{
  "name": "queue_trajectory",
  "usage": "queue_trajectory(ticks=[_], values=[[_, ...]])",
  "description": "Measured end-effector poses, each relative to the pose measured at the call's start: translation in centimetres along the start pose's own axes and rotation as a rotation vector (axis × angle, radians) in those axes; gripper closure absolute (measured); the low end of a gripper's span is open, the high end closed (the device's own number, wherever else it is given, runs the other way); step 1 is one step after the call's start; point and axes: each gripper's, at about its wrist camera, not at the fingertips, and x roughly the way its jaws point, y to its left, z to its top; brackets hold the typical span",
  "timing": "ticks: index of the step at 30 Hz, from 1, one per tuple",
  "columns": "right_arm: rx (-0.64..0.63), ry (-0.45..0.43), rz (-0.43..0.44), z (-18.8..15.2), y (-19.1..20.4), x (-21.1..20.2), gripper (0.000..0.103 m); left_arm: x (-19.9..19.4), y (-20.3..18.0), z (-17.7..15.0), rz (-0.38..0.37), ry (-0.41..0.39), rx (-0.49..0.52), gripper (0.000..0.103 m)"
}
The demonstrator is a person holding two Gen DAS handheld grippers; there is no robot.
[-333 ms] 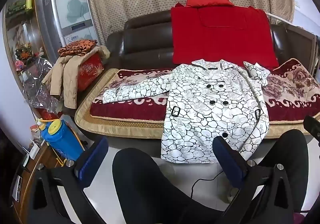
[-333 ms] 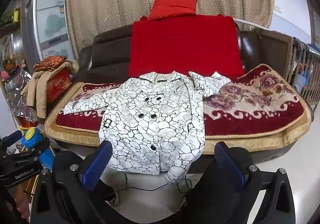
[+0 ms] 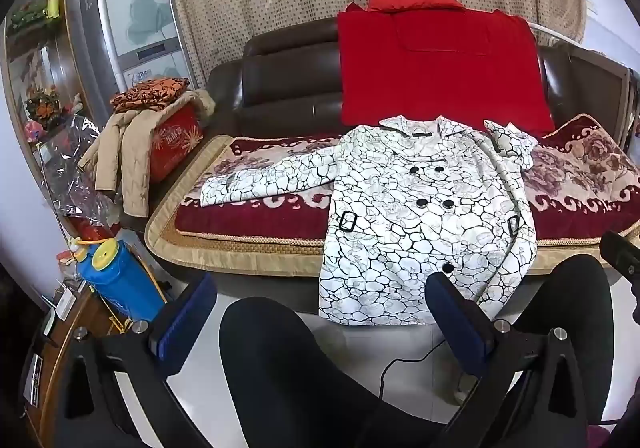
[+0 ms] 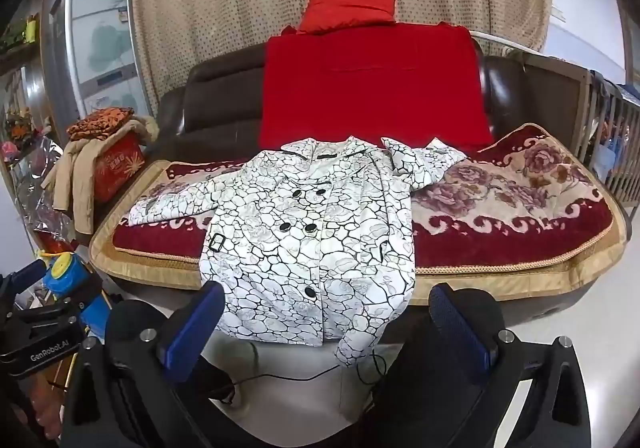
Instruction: Fold large clothes
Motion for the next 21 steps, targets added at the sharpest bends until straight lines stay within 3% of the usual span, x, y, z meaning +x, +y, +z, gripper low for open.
queue_trajectory(ticks=[21], values=[[0.018,0.02,0.013,-0.54,0.27,0.89,0.0,0.82,-0.7,0.0,0.0,0.02,0.022,0.0]])
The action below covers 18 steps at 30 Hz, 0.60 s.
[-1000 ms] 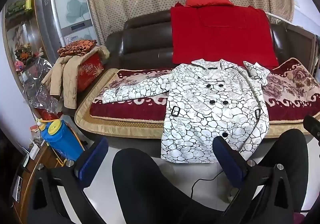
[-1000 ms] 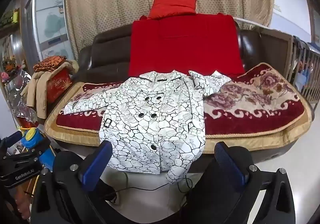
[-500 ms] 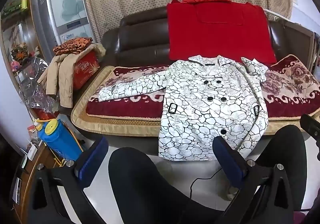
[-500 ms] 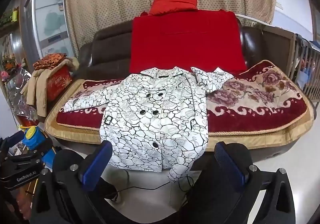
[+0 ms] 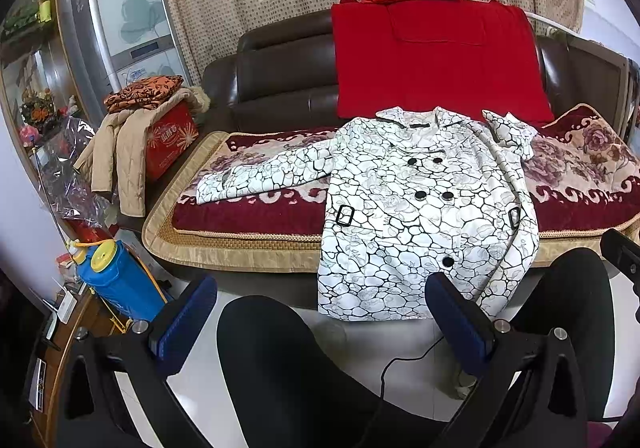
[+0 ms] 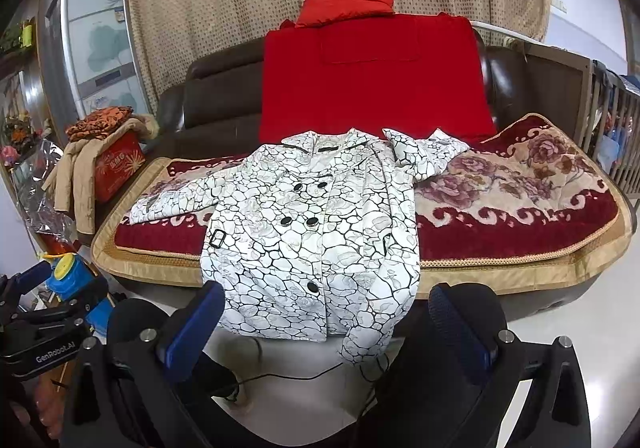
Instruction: Fold large clothes
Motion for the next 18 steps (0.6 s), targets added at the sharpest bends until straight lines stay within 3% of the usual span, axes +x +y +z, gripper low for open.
queue_trajectory(ticks=[18], values=[[-0.001,0.016,0.011,-0.09,-0.18,0.58,0.0,0.61,-0.22,0.29,0.004,0.015,0.007,0.0]])
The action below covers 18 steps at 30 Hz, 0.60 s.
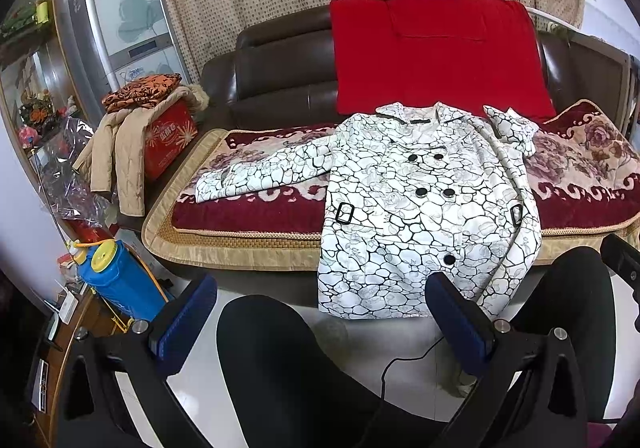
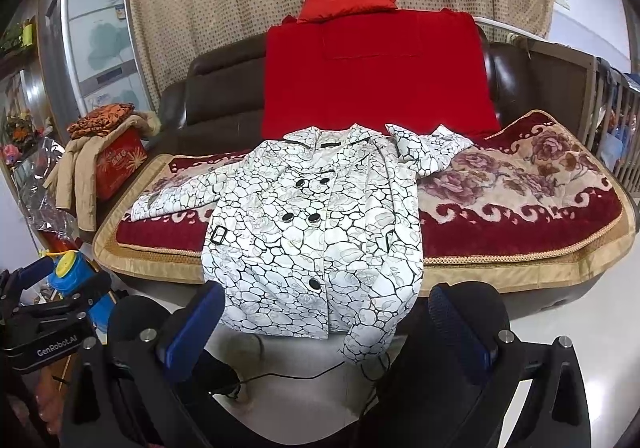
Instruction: Fold large clothes
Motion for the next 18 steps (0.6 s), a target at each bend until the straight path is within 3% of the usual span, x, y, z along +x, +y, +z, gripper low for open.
queue_trajectory(ticks=[18], values=[[0.012,0.003,0.043,-0.43,-0.01,-0.33,0.0,0.69,-0.07,-0.18,-0.001,0.018,-0.004,0.0]])
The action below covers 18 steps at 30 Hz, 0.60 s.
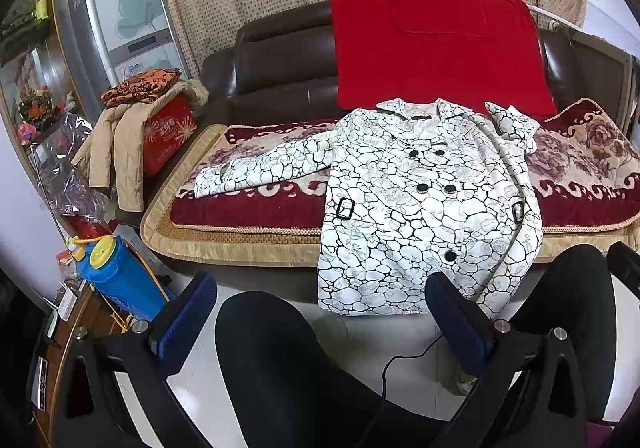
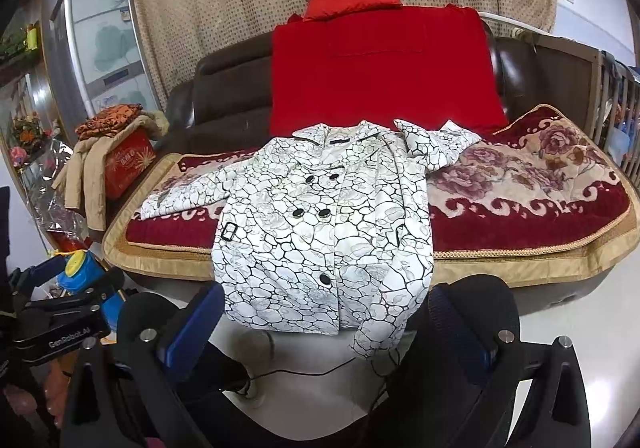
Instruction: Fold large clothes
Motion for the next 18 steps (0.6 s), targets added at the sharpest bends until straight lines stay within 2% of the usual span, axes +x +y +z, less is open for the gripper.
queue_trajectory(ticks=[9,18], values=[[0.01,-0.021,0.041,-0.2,0.1,-0.5,0.0,0.6,0.0,0.0,-0.001,0.016,-0.004,0.0],[0.051,0.041,0.043,-0.1,-0.9,1.6,0.0,2.2,0.6,0.7,0.017,0.03,-0.029,0.0]])
